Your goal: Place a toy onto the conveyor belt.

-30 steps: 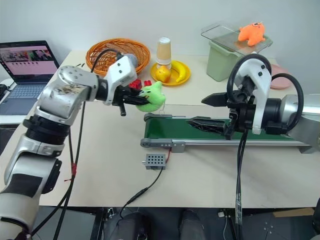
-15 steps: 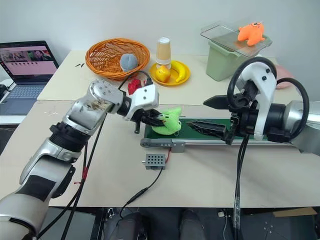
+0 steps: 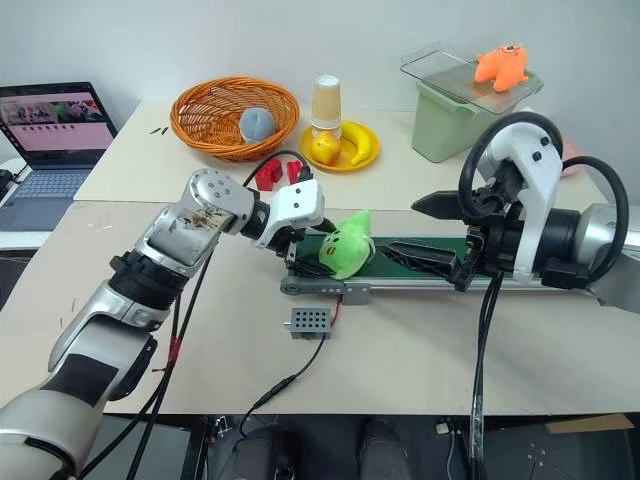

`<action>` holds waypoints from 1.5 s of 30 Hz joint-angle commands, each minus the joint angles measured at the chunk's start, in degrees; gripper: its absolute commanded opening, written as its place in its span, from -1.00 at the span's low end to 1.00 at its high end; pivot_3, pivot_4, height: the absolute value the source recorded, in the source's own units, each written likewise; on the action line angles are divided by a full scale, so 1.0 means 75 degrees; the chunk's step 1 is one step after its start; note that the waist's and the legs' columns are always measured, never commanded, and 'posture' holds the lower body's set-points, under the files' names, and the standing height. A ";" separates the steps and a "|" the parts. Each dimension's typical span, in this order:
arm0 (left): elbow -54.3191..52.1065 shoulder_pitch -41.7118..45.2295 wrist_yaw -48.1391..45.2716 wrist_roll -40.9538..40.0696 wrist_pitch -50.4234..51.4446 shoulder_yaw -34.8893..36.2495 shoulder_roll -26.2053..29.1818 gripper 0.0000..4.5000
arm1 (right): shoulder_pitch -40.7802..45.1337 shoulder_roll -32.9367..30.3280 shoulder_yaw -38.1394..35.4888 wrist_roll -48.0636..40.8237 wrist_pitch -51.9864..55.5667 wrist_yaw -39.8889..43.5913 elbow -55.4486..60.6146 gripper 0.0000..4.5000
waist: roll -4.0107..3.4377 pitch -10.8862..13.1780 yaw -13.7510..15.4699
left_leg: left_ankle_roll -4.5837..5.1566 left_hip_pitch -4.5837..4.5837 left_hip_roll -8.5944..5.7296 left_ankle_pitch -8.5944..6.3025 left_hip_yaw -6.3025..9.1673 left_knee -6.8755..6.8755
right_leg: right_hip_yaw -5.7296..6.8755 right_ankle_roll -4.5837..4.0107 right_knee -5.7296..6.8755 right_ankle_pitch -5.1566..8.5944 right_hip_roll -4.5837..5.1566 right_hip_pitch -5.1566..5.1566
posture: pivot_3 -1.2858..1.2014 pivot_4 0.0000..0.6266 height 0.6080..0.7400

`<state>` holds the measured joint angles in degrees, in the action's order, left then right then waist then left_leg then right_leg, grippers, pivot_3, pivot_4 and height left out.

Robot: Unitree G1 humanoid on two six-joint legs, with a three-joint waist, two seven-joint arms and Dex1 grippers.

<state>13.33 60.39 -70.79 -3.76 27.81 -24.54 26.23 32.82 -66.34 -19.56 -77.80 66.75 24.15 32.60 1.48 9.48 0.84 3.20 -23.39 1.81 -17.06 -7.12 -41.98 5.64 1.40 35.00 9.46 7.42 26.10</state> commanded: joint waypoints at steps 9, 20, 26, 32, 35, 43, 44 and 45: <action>-0.0357 0.0605 0.0455 -0.0240 0.0568 0.0821 -0.0090 0.98 | 0.0165 -0.0166 -0.0145 0.0109 -0.0272 0.0191 -0.0070 1.00 | 0.0001 0.0000 0.0004 | 0.0002 -0.0003 -0.0001 -0.0001 0.0000 -0.0001 | 0.0001 0.0003 0.0001 -0.0001 0.0000 0.0000 | 0.03 -0.52 0.91; -0.1278 0.0396 0.0457 -0.1313 0.2358 0.2159 0.0945 0.98 | -0.0343 -0.0639 -0.0465 0.0558 -0.0196 0.0810 -0.0135 1.00 | 0.0000 0.0000 -0.0018 | 0.0000 0.0000 0.0004 0.0000 0.0000 -0.0001 | 0.0000 0.0004 0.0002 -0.0001 0.0000 0.0001 | 0.03 -0.52 0.91; -0.1788 -0.0256 0.0724 -0.2174 0.2402 0.3321 0.1368 0.98 | -0.1026 -0.0945 -0.0544 0.1714 -0.0558 0.1527 -0.0275 1.00 | 0.0000 0.0000 -0.0001 | -0.0003 0.0007 0.0004 0.0002 -0.0003 -0.0003 | -0.0004 0.0005 0.0002 0.0000 0.0000 -0.0002 | 0.03 -0.52 0.91; -0.2849 -0.1670 0.0716 -0.2315 0.1758 0.3404 0.1875 0.98 | -0.0823 -0.1041 -0.0491 0.2500 -0.1106 0.2244 -0.0986 1.00 | -0.0001 0.0000 -0.0018 | -0.0004 0.0013 0.0002 0.0002 -0.0011 -0.0005 | -0.0011 0.0007 0.0001 0.0001 0.0001 -0.0003 | 0.03 -0.52 0.91; -0.3066 -0.2007 0.1002 -0.2370 0.1798 0.3480 0.1897 0.98 | -0.0523 -0.0778 -0.0614 0.2218 -0.1052 0.2423 -0.1395 1.00 | 0.0000 0.0000 -0.0018 | -0.0008 0.0014 0.0003 0.0004 -0.0016 -0.0009 | -0.0012 0.0006 -0.0001 0.0001 0.0001 -0.0001 | 0.03 -0.52 0.91; -0.3367 -0.2206 0.1447 -0.2971 0.2062 0.3821 0.1823 0.98 | -0.0302 -0.0493 -0.0752 0.1930 -0.0853 0.2622 -0.1838 1.00 | 0.0000 0.0000 -0.0003 | -0.0006 0.0014 0.0000 0.0003 -0.0014 -0.0005 | -0.0010 0.0006 -0.0001 -0.0001 0.0002 -0.0006 | 0.03 -0.52 0.91; -0.3371 -0.2202 0.1525 -0.3028 0.2072 0.3834 0.1799 0.98 | -0.0287 -0.0498 -0.0733 0.1949 -0.0849 0.2625 -0.1844 1.00 | 0.0000 0.0000 -0.0002 | -0.0007 0.0014 0.0001 0.0003 -0.0015 -0.0005 | -0.0010 0.0006 -0.0001 -0.0001 0.0002 -0.0006 | 0.03 -0.52 0.91; -0.3368 -0.2194 0.1589 -0.3070 0.2082 0.3827 0.1792 0.98 | -0.0272 -0.0498 -0.0714 0.1964 -0.0844 0.2629 -0.1851 1.00 | 0.0000 0.0000 -0.0002 | -0.0007 0.0015 0.0001 0.0003 -0.0015 -0.0006 | -0.0010 0.0006 -0.0003 -0.0001 0.0002 -0.0006 | 0.03 -0.52 0.91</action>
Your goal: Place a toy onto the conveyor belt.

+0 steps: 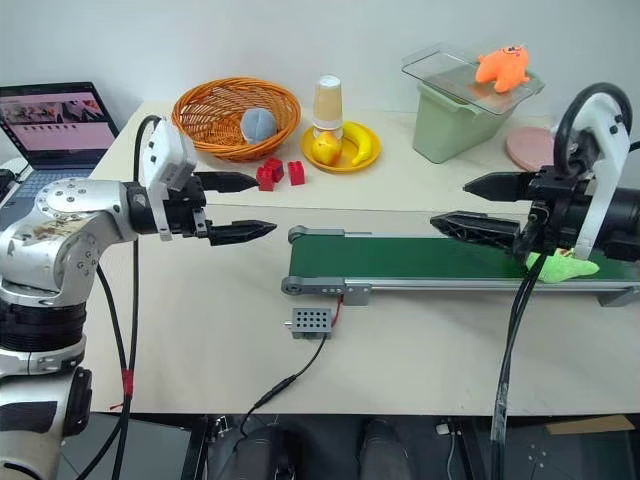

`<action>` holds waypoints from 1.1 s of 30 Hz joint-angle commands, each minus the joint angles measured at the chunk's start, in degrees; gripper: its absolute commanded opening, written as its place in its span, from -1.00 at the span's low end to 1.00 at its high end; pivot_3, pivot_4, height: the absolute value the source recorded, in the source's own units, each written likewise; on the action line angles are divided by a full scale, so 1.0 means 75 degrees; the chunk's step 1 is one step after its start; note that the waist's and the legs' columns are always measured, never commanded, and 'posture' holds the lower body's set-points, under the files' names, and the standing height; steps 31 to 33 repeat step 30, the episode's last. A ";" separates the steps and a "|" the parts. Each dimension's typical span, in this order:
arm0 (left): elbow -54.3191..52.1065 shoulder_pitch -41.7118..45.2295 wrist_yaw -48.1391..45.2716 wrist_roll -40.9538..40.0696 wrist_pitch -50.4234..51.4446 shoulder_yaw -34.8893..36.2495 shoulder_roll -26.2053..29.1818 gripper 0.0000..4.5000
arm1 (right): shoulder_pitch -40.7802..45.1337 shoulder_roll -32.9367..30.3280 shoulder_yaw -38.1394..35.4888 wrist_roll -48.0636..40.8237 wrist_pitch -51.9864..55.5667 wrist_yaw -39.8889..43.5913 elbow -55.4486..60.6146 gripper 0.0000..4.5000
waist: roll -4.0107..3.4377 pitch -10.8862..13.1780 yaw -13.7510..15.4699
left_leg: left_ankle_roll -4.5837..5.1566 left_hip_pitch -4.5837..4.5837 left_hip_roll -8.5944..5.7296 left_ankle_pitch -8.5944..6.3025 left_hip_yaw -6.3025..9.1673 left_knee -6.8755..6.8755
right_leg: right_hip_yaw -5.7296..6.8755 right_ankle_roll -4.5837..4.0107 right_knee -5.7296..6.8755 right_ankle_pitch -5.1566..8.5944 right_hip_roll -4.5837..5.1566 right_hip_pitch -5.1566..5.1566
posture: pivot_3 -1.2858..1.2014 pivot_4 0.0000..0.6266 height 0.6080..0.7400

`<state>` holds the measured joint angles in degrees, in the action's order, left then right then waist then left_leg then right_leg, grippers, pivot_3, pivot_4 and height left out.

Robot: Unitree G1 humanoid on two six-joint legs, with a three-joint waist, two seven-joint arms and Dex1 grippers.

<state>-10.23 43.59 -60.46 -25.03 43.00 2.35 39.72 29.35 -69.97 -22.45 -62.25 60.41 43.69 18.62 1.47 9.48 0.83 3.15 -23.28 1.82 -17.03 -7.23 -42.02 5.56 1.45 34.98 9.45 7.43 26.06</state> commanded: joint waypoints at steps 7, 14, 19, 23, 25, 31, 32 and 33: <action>-0.0215 0.0027 0.0291 -0.0346 -0.0035 0.0048 0.0070 0.98 | 0.0237 0.0020 -0.0266 -0.0097 0.0048 -0.0060 0.0095 1.00 | 0.0000 0.0000 -0.0012 | -0.0001 0.0003 0.0000 0.0000 -0.0003 0.0001 | -0.0003 0.0000 0.0001 0.0000 0.0000 0.0000 | 0.03 -0.52 0.91; -0.0164 0.0056 0.0277 -0.0311 -0.0153 -0.0073 0.0123 0.98 | 0.0144 0.0186 -0.0208 0.0019 -0.0003 -0.0104 0.0104 1.00 | 0.0000 0.0000 -0.0008 | -0.0001 0.0003 -0.0002 0.0000 -0.0004 0.0000 | -0.0002 0.0000 -0.0001 0.0000 0.0000 -0.0001 | 0.03 -0.52 0.91; -0.0174 -0.0011 0.0222 -0.0265 -0.0259 -0.0177 0.0253 0.98 | 0.0220 0.0293 -0.0161 0.0065 -0.0005 -0.0112 0.0096 1.00 | 0.0000 0.0000 -0.0013 | -0.0001 0.0003 -0.0001 0.0000 -0.0005 0.0001 | -0.0002 0.0000 0.0000 0.0000 0.0000 0.0000 | 0.03 -0.52 0.91; -0.0235 -0.0006 0.0307 -0.0342 -0.0224 -0.0143 0.0227 0.98 | 0.0221 0.0343 -0.0054 0.0234 -0.0099 -0.0047 0.0013 1.00 | 0.0000 0.0000 -0.0005 | -0.0001 0.0003 -0.0001 0.0000 -0.0006 0.0000 | -0.0003 0.0000 0.0000 0.0000 0.0000 0.0000 | 0.03 -0.52 0.91; -0.0243 -0.0019 0.0313 -0.0367 -0.0218 -0.0125 0.0230 0.98 | 0.0328 0.0395 0.0026 0.0274 -0.0119 -0.0039 -0.0022 1.00 | 0.0000 0.0000 -0.0008 | -0.0001 0.0003 -0.0002 0.0000 -0.0006 -0.0001 | -0.0002 0.0000 0.0000 0.0000 0.0000 0.0000 | 0.03 -0.52 0.91; -0.0231 -0.0041 0.0340 -0.0384 -0.0189 -0.0120 0.0250 0.98 | 0.0504 0.0489 0.0156 0.0409 -0.0128 0.0033 -0.0078 1.00 | 0.0000 0.0000 -0.0013 | -0.0001 0.0003 -0.0001 0.0000 -0.0006 0.0002 | -0.0002 0.0000 0.0001 0.0000 0.0000 0.0001 | 0.03 -0.52 0.91; -0.0231 -0.0041 0.0340 -0.0384 -0.0189 -0.0120 0.0250 0.98 | 0.0504 0.0489 0.0156 0.0409 -0.0128 0.0033 -0.0078 1.00 | 0.0000 0.0000 -0.0013 | -0.0001 0.0003 -0.0001 0.0000 -0.0006 0.0002 | -0.0002 0.0000 0.0001 0.0000 0.0000 0.0001 | 0.03 -0.52 0.91; -0.0231 -0.0041 0.0340 -0.0384 -0.0189 -0.0120 0.0250 0.98 | 0.0504 0.0489 0.0156 0.0409 -0.0128 0.0033 -0.0078 1.00 | 0.0000 0.0000 -0.0013 | -0.0001 0.0003 -0.0001 0.0000 -0.0006 0.0002 | -0.0002 0.0000 0.0001 0.0000 0.0000 0.0001 | 0.03 -0.52 0.91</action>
